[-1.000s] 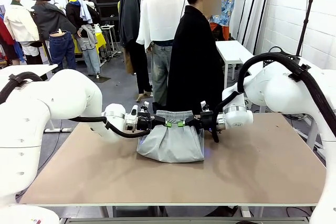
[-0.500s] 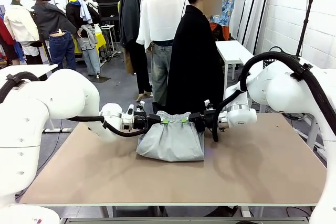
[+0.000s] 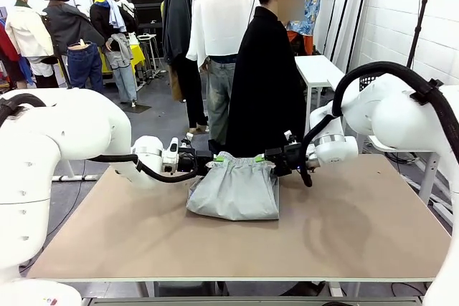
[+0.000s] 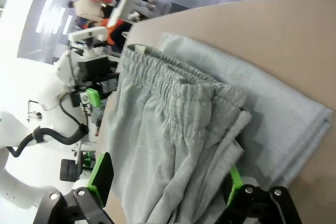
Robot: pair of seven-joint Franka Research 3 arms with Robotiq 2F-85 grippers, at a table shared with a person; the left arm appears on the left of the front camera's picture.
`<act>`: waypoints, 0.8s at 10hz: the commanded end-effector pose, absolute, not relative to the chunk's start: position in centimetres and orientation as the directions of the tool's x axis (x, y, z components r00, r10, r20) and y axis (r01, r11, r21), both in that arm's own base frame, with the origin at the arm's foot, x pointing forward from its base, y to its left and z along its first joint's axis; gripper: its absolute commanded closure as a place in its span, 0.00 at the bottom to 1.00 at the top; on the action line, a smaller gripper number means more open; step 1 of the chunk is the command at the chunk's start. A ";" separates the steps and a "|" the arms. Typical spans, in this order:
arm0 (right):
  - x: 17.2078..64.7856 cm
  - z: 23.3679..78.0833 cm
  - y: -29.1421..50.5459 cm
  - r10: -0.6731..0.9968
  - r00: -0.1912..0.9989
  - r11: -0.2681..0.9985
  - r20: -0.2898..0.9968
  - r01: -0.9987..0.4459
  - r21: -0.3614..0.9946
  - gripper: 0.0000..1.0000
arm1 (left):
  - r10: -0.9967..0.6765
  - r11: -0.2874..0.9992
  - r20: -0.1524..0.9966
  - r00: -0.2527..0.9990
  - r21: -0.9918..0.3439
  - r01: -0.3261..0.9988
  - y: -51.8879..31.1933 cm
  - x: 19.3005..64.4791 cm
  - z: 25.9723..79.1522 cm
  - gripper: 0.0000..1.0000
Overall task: Fold the training pants.
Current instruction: Fold the Training pants in half.
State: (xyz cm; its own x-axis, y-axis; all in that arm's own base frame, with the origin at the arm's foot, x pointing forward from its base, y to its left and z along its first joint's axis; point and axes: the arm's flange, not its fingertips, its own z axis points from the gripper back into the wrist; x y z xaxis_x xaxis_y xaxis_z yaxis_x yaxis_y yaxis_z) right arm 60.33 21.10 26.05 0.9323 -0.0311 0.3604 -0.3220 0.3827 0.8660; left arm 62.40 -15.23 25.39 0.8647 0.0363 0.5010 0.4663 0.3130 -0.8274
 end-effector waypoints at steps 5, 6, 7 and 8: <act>59.4 35.1 19.0 0.054 0.921 0.653 0.385 -0.324 0.684 0.00 | 0.022 0.476 0.559 0.829 -0.735 0.483 -12.0 58.8 32.7 0.00; 59.2 36.4 19.0 0.059 0.912 0.663 0.407 -0.341 0.667 0.00 | 0.014 0.491 0.580 0.815 -0.714 0.499 -11.8 58.0 34.0 0.00; 59.1 36.7 19.1 0.073 0.910 0.655 0.408 -0.352 0.669 0.00 | 0.020 0.509 0.580 0.815 -0.707 0.491 -11.8 57.7 34.6 0.00; 60.0 35.8 18.7 0.056 0.908 0.632 0.415 -0.354 0.689 0.00 | 0.016 0.505 0.563 0.826 -0.718 0.479 -12.4 57.8 34.8 0.00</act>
